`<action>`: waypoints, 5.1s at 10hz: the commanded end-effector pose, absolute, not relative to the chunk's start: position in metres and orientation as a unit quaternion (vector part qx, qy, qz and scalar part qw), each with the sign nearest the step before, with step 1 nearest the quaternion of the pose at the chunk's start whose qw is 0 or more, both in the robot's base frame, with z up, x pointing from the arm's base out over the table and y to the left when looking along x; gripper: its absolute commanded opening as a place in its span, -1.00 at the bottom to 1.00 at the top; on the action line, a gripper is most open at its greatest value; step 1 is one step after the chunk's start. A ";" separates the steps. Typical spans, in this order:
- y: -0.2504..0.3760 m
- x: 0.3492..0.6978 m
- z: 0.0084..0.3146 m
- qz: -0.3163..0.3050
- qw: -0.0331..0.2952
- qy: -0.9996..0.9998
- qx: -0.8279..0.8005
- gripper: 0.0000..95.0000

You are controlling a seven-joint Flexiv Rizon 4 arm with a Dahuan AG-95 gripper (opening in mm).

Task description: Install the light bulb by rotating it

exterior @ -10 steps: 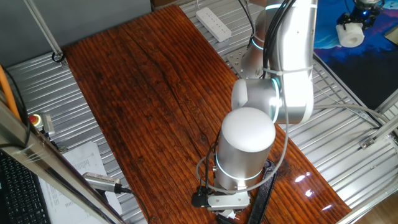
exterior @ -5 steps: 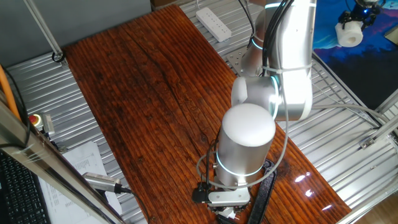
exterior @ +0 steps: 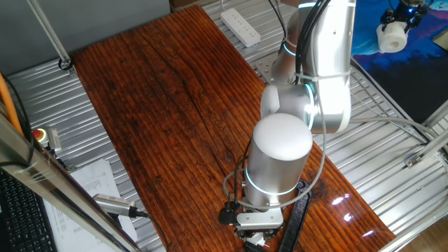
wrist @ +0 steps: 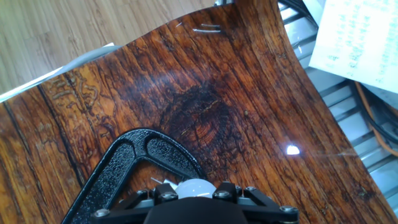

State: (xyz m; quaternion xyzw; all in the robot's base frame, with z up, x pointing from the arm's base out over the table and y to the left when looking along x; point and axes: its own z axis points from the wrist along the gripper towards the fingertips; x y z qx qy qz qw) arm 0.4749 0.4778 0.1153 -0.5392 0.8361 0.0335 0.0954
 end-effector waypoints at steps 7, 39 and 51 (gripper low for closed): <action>0.475 0.469 0.113 0.040 0.123 0.833 -0.538 -0.20; 0.469 0.469 0.107 0.015 0.094 0.921 -0.379 -0.20; 0.469 0.469 0.108 0.001 0.079 0.964 -0.254 -0.20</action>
